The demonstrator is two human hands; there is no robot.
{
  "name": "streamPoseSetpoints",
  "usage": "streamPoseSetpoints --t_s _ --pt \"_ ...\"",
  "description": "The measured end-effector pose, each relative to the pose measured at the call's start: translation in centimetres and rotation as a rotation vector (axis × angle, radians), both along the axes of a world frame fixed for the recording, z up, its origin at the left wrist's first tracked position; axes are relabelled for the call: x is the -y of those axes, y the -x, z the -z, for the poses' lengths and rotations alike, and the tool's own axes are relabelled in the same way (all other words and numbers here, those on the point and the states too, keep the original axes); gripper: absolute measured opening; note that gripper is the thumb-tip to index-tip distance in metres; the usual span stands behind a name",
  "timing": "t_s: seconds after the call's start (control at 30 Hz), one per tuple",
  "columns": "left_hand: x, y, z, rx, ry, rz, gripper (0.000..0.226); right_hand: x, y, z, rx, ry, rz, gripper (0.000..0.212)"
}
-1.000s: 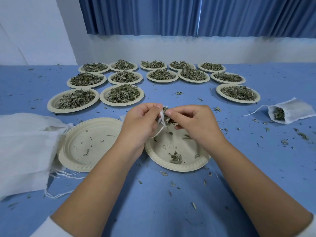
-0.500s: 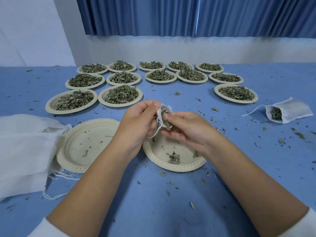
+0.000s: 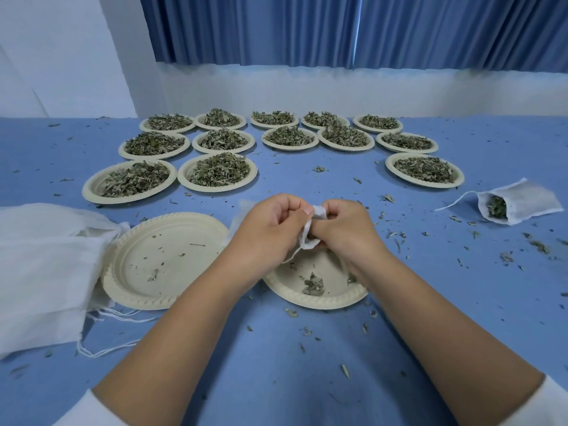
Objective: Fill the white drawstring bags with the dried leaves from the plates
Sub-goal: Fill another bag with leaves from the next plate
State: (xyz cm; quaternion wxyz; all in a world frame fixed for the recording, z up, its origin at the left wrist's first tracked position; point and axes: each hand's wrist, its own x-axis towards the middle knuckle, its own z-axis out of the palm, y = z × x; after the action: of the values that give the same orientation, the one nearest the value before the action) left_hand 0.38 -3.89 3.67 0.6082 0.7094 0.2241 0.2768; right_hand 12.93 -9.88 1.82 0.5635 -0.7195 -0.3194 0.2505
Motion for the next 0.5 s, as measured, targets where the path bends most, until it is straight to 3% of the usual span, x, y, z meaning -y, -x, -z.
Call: streamPoseSetpoints --t_s 0.13,0.27,0.5 --pt "0.3 -0.2 0.2 -0.032 -0.044 0.036 0.016 -0.2 -0.2 0.1 0.149 0.07 0.063 0.011" --pt "-0.1 -0.1 0.1 0.003 0.019 -0.008 0.014 -0.2 -0.2 0.1 0.172 0.065 0.052 0.019" --pt "-1.4 0.3 -0.2 0.13 0.106 -0.225 0.012 0.5 -0.7 -1.5 -0.369 -0.065 -0.117 0.034"
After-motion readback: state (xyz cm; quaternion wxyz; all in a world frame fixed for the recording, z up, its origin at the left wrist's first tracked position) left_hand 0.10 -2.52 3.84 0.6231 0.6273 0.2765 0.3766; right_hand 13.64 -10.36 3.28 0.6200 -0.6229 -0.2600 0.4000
